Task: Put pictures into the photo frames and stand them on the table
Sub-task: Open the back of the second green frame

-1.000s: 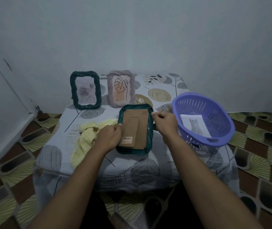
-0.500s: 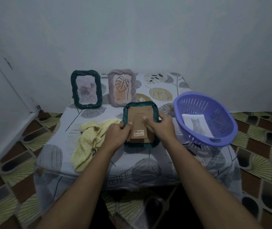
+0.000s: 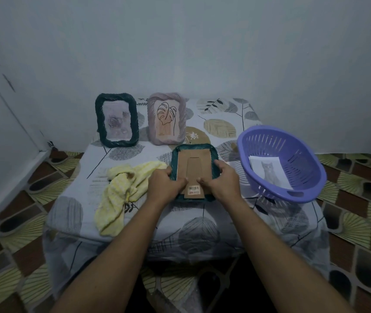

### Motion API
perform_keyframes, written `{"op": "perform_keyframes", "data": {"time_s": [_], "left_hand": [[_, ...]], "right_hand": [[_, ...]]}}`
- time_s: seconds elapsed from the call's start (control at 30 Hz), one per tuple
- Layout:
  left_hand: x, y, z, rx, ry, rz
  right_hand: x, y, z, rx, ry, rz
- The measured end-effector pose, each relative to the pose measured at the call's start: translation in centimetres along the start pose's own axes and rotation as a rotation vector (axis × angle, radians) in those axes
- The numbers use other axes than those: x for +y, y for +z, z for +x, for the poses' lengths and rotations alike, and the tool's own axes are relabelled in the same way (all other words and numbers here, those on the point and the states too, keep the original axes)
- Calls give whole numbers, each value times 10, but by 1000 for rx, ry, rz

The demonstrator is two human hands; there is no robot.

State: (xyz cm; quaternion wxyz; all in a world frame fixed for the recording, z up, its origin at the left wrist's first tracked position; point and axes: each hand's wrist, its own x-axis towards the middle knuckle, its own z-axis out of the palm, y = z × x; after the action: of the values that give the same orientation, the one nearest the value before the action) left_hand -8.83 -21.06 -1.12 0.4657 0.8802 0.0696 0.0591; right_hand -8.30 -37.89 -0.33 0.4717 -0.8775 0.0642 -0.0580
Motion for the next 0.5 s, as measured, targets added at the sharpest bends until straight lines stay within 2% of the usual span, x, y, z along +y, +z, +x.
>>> {"op": "perform_keyframes", "data": {"time_s": [0.13,0.27,0.33,0.5], "left_hand": [[-12,11,8,-31,-19,117],[-17,12,13,-20,-44,465],[-21,6,15,-17,-41,565],[-35,-14,21,-77,-92,578]], "right_hand": [[9,6,0,-8,49,-11],[11,16,-1,-40,71,1],[9,23,-2,-69,73,0],[8,42,-4,-115,35,-71]]}}
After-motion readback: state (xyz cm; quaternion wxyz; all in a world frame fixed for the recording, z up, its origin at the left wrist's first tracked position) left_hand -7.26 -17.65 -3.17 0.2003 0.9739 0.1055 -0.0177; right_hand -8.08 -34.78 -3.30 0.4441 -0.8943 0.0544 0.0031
